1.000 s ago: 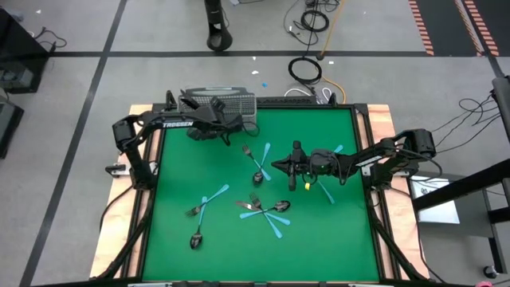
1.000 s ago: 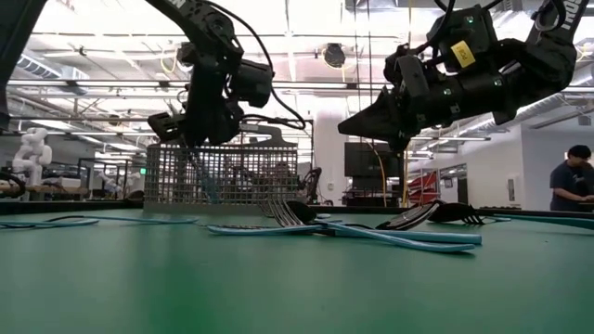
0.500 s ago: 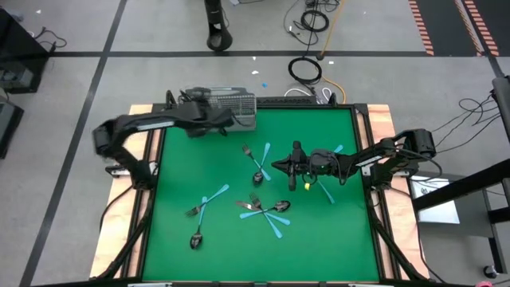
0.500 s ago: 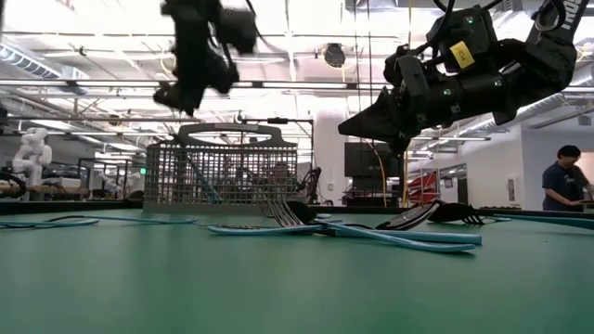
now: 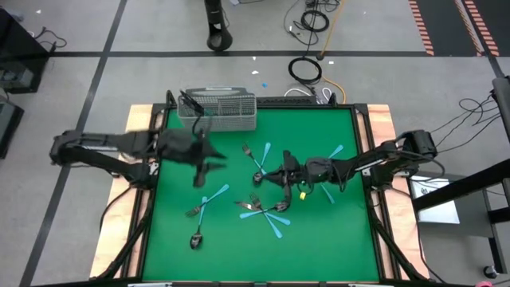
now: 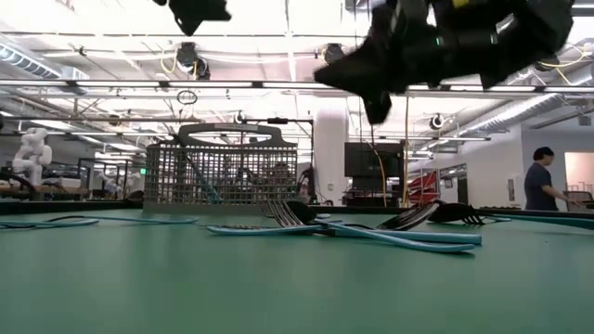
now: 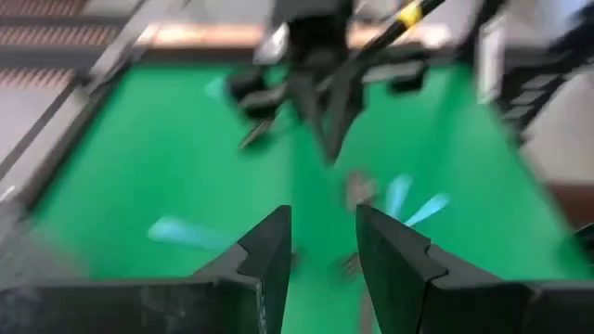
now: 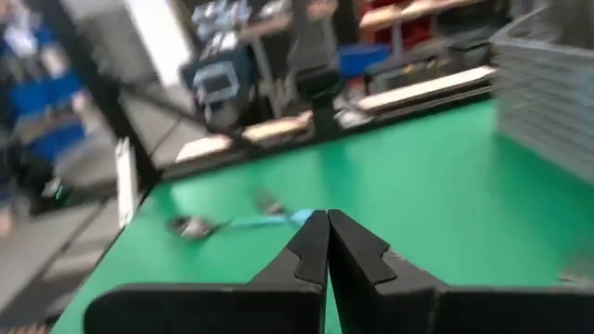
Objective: Sort silverware
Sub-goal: Put the table knife into the silverware rack
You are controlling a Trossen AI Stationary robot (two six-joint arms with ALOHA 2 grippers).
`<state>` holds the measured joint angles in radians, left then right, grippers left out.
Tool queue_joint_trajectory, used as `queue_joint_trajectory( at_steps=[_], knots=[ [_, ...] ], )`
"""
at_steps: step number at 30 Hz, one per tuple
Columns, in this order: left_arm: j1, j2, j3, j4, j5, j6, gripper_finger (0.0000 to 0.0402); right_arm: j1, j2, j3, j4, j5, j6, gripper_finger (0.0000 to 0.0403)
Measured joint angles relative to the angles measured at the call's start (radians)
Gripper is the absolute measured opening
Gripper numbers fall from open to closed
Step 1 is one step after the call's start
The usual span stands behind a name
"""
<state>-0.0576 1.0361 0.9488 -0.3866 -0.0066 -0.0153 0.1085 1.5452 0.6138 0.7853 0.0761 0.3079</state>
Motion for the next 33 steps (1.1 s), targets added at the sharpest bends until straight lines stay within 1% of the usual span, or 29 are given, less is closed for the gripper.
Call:
queue_joint_trajectory(
  at_steps=[3,6,9,12,14,18,22,24,26,29,33],
  knots=[
    [-0.121,-0.009,-0.153,0.271,-0.045,-0.007,0.0125,0.068,0.0,0.098,-0.233,0.014,-0.013,0.0],
    [-0.219,0.026,-0.295,0.55,-0.109,-0.014,0.0125,0.147,0.0,0.159,-0.444,0.089,0.005,0.0],
    [-0.293,0.094,-0.408,0.782,-0.167,-0.044,0.0125,0.23,0.0,0.182,-0.549,0.176,0.067,0.0],
    [-0.349,0.186,-0.465,0.918,-0.233,-0.095,0.0125,0.306,0.0,0.181,-0.614,0.212,0.172,0.0],
    [-0.377,0.261,-0.465,0.947,-0.282,-0.135,0.0125,0.358,0.0,0.181,-0.659,0.267,0.248,0.0],
    [-0.405,0.417,-0.431,0.95,-0.337,-0.17,0.0125,0.459,0.005,0.181,-0.703,0.434,0.359,0.0],
    [-0.388,0.543,-0.398,0.945,-0.352,-0.205,0.0125,0.53,0.021,0.181,-0.721,0.58,0.458,0.0],
    [-0.371,0.58,-0.385,0.942,-0.347,-0.194,0.0125,0.552,0.047,0.181,-0.725,0.64,0.516,0.0],
    [-0.353,0.606,-0.367,0.949,-0.331,-0.184,0.0125,0.564,0.085,0.181,-0.741,0.656,0.576,0.0],
    [-0.331,0.614,-0.353,0.943,-0.279,-0.167,0.0125,0.577,0.156,0.181,-0.739,0.631,0.676,0.0],
    [-0.317,0.614,-0.338,0.947,-0.26,-0.157,0.0125,0.601,0.233,0.18,-0.734,0.604,0.772,0.0]
  ],
)
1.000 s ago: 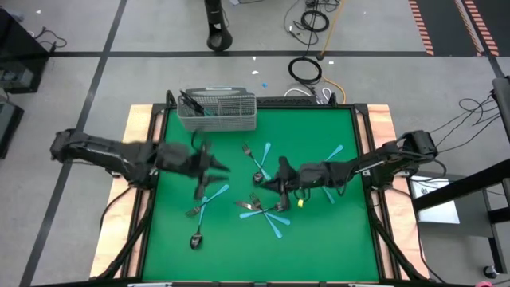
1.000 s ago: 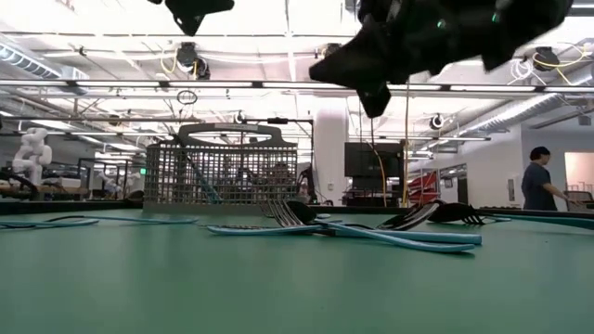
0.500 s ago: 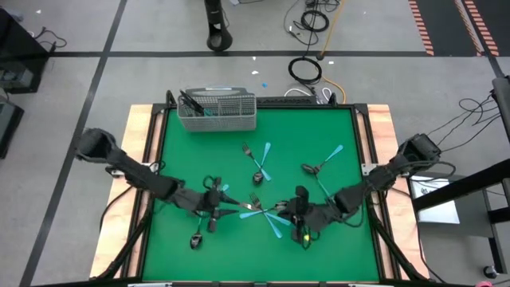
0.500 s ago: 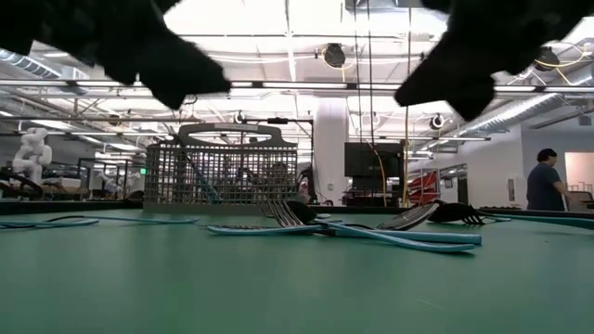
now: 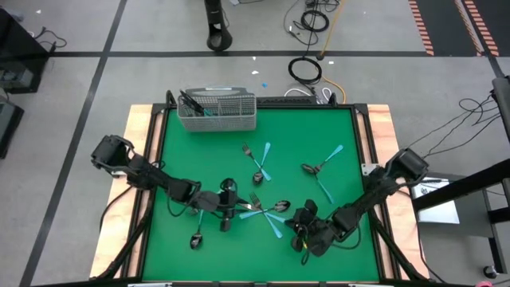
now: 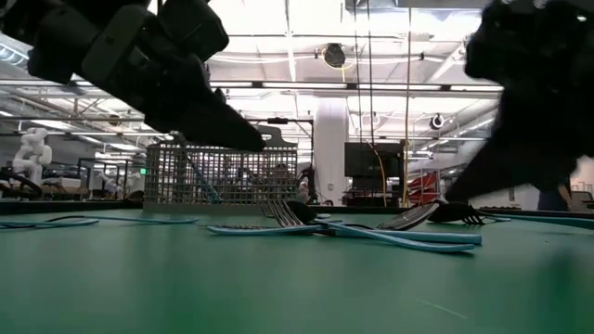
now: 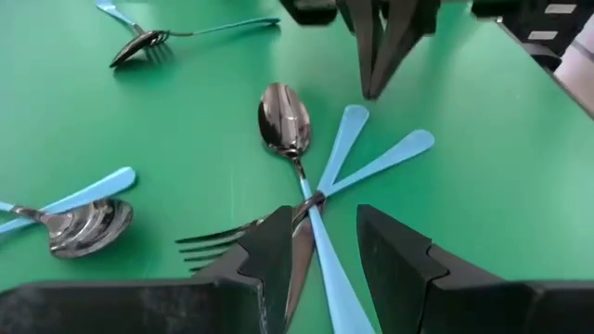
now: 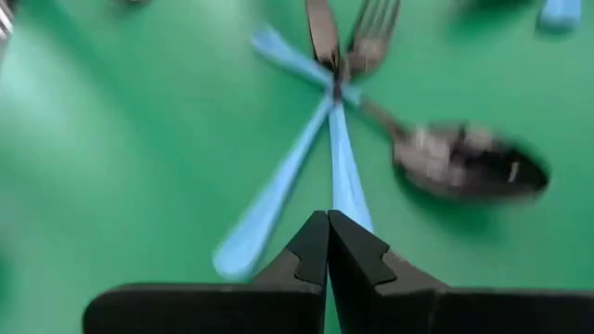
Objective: Sort silverware
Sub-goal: Put the table knife into the silverware rack
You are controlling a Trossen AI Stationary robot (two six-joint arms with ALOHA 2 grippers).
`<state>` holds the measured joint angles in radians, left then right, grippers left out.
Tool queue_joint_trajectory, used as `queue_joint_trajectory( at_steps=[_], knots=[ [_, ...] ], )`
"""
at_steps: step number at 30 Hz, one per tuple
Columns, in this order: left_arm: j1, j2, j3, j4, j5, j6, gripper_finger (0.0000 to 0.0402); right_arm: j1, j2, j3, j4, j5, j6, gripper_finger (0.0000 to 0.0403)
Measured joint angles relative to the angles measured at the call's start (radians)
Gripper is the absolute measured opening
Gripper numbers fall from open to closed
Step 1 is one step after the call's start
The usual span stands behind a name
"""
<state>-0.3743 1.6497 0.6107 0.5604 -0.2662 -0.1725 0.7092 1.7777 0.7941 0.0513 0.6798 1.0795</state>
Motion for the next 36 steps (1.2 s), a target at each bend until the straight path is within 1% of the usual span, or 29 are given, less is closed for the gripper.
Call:
queue_joint_trajectory(
  at_steps=[3,6,9,10,12,15,18,23,27,32,36],
  knots=[
    [0.005,0.0,0.017,-0.001,0.004,0.003,0.0125,0.021,0.029,0.0,0.003,0.01,0.046,0.0],
    [0.008,0.0,0.029,-0.003,0.007,0.003,0.0125,0.034,0.044,0.0,0.0,0.05,0.061,0.0],
    [0.008,0.0,0.047,-0.004,0.007,0.002,0.0125,0.021,0.046,0.0,0.011,0.104,0.061,0.0],
    [0.008,0.0,0.053,-0.006,0.007,0.002,0.0125,0.007,0.046,0.0,0.017,0.107,0.052,0.0],
    [0.008,0.0,0.068,-0.027,0.008,0.002,0.0125,-0.03,0.046,0.0,0.041,0.083,0.019,0.0],
    [0.008,0.0,0.076,-0.031,0.008,0.002,0.0125,-0.097,0.05,0.0,0.098,-0.008,-0.056,0.0],
    [0.008,0.0,0.077,-0.041,0.007,0.003,0.0125,-0.152,0.054,0.0,0.146,-0.047,-0.148,0.0],
    [0.008,0.0,0.077,-0.066,0.007,-0.005,0.0125,-0.219,0.053,0.0,0.165,-0.139,-0.208,0.0],
    [0.008,0.0,0.077,-0.095,0.007,-0.005,0.0125,-0.232,0.054,0.0,0.197,-0.19,-0.251,0.0],
    [0.008,0.0,0.077,-0.1,0.006,-0.002,0.0125,-0.244,0.054,0.0,0.223,-0.21,-0.276,0.0],
    [0.008,0.0,0.077,-0.157,-0.019,-0.003,0.0125,-0.197,0.054,0.0,0.212,-0.198,-0.242,0.0]
  ],
)
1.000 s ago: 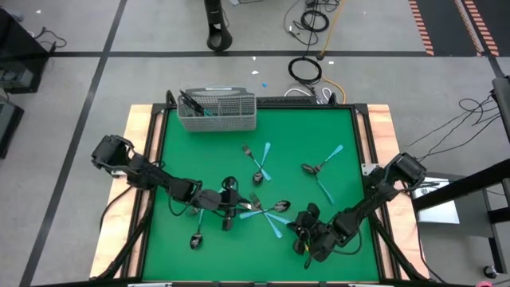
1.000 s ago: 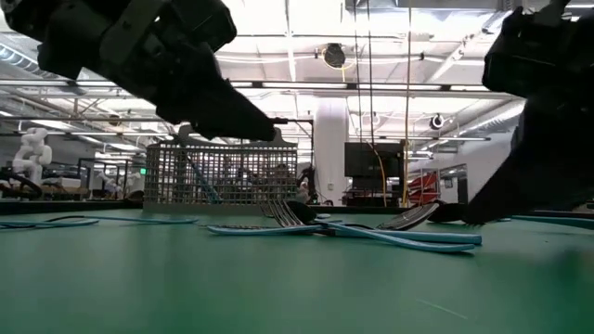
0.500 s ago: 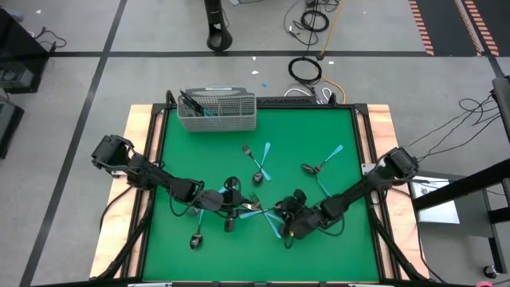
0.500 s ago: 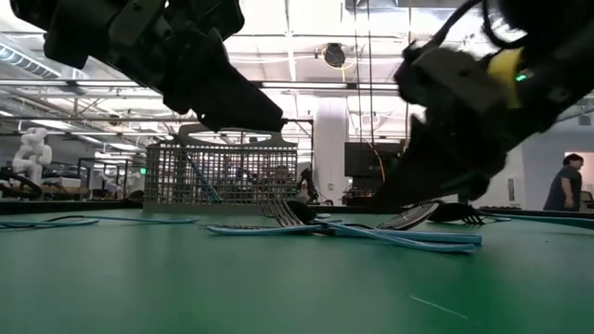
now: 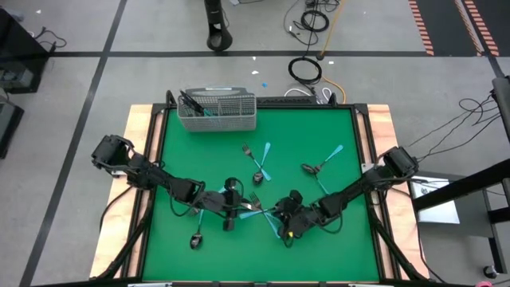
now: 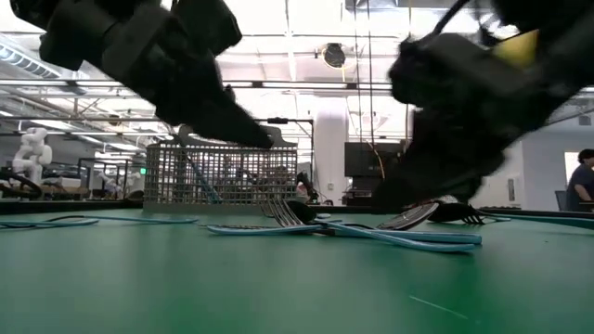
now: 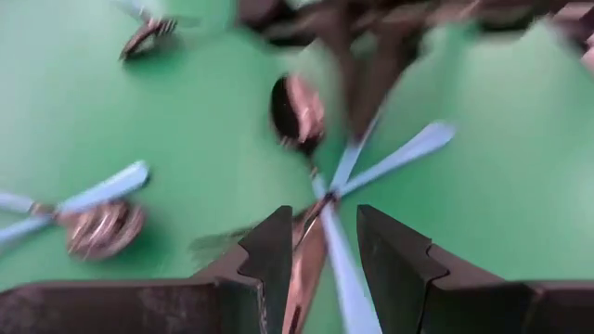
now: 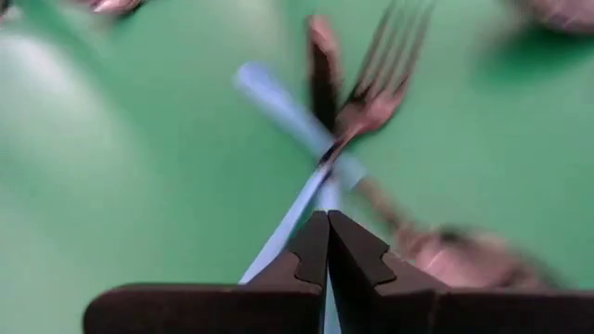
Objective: Sort silverware
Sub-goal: Put the table knife into the silverware rack
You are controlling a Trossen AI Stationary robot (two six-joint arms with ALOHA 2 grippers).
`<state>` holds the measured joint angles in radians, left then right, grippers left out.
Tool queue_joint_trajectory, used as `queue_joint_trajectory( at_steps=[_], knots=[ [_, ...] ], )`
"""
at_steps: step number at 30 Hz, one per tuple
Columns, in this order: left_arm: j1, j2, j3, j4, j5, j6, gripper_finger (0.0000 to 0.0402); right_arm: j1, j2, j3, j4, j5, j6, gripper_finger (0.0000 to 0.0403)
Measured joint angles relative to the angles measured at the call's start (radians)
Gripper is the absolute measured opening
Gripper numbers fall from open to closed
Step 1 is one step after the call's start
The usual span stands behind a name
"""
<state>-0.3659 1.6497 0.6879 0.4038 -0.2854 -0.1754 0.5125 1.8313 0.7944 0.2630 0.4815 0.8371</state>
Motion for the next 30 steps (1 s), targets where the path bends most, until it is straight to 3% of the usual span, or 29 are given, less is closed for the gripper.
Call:
queue_joint_trajectory(
  at_steps=[5,10,14,30],
  knots=[
    [0.014,0.0,0.0,-0.068,-0.018,-0.003,0.0125,0.082,0.0,0.0,-0.036,0.099,0.099,0.0],
    [0.042,0.0,0.0,-0.067,0.031,-0.003,0.0125,0.14,0.0,0.0,-0.111,0.188,0.219,0.0],
    [0.052,0.0,0.0,-0.072,0.052,-0.013,0.0125,0.162,0.0,0.0,-0.19,0.203,0.328,0.0],
    [0.051,0.0,0.0,-0.073,0.056,-0.029,0.0125,0.201,0.0,0.0,-0.208,0.232,0.369,0.0]
  ],
)
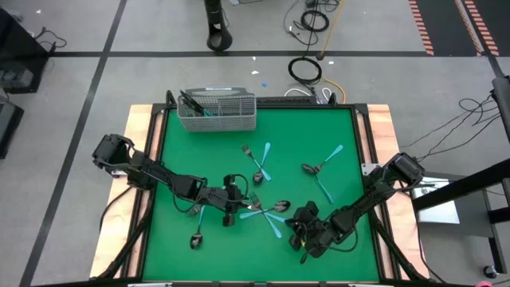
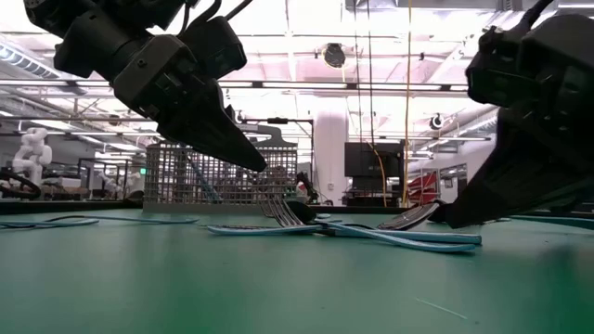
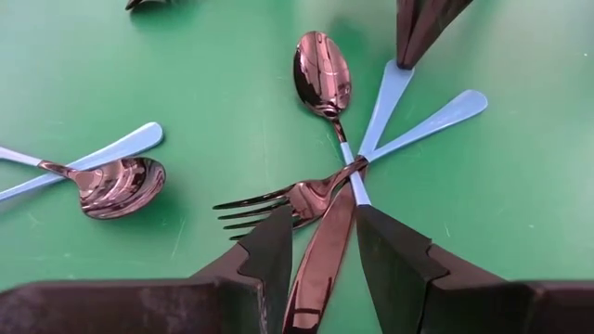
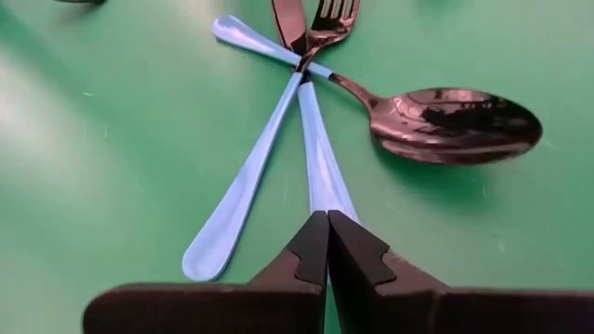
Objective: Sort silverware
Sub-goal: Put the table knife into the silverware rack
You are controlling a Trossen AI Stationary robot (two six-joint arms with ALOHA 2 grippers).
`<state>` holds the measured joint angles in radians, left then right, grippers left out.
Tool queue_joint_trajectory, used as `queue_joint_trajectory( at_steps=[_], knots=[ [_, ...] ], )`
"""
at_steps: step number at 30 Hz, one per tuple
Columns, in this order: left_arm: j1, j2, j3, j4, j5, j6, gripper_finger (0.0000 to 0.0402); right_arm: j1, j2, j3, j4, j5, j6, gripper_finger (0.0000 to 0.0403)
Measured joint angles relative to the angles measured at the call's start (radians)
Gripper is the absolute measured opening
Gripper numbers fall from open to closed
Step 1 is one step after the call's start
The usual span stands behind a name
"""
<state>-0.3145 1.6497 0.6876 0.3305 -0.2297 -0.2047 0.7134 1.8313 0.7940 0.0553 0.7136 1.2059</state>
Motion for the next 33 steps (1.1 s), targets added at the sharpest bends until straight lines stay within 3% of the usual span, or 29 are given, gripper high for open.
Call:
queue_joint_trajectory(
  at_steps=[16,24,33],
  knots=[
    [0.0,0.037,0.0,0.066,0.043,0.0,0.0125,0.028,0.002,0.0,-0.066,0.025,0.121,0.0],
    [0.0,0.131,0.05,0.066,0.103,0.005,0.0125,0.037,0.113,0.007,0.003,0.058,0.249,0.0],
    [0.003,0.167,0.188,-0.202,0.049,0.099,0.0125,0.04,0.121,0.003,0.047,0.042,0.226,0.0]
  ],
)
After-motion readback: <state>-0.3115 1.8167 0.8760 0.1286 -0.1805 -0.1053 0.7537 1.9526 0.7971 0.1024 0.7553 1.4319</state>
